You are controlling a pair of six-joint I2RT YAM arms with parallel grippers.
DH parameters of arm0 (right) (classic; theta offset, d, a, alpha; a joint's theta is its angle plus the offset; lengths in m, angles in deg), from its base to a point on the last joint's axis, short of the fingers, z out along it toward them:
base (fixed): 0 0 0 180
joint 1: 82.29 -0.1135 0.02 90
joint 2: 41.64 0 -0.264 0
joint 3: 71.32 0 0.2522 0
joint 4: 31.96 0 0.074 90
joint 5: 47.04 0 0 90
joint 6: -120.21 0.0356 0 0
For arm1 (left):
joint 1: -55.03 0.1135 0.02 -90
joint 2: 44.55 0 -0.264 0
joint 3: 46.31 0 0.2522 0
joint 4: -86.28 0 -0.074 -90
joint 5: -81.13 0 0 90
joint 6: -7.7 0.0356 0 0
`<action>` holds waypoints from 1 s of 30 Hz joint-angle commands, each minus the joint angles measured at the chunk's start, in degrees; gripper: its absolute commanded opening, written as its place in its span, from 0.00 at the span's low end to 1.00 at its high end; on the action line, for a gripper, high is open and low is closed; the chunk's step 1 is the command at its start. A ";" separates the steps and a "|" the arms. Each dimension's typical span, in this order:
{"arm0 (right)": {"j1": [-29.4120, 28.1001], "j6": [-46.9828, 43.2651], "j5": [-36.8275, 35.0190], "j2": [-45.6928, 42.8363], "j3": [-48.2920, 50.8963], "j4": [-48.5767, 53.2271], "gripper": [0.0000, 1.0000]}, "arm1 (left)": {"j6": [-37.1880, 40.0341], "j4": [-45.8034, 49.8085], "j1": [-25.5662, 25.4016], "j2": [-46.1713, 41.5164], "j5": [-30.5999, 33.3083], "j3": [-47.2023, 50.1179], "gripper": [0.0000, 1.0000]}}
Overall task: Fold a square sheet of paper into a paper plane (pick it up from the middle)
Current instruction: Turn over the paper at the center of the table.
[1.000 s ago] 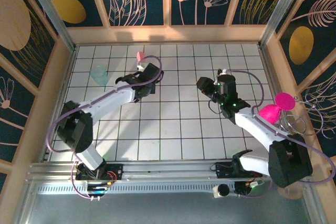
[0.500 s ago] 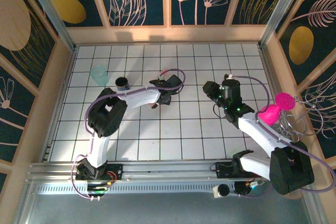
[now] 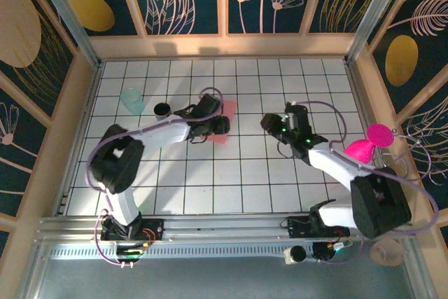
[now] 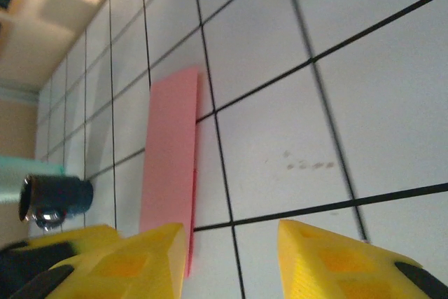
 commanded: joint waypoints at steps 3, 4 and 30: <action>-8.12 -0.95 1.91 11.24 -9.45 -3.23 0.37 | -5.74 -9.07 4.22 -9.70 -3.72 10.87 0.62; -9.31 -0.45 2.15 13.94 -11.48 -3.03 0.36 | -6.87 -10.30 5.08 -11.12 -4.32 13.31 0.63; -14.51 -12.63 11.57 35.69 -20.68 8.47 0.31 | -9.64 -18.98 10.85 -17.42 -12.27 28.42 0.71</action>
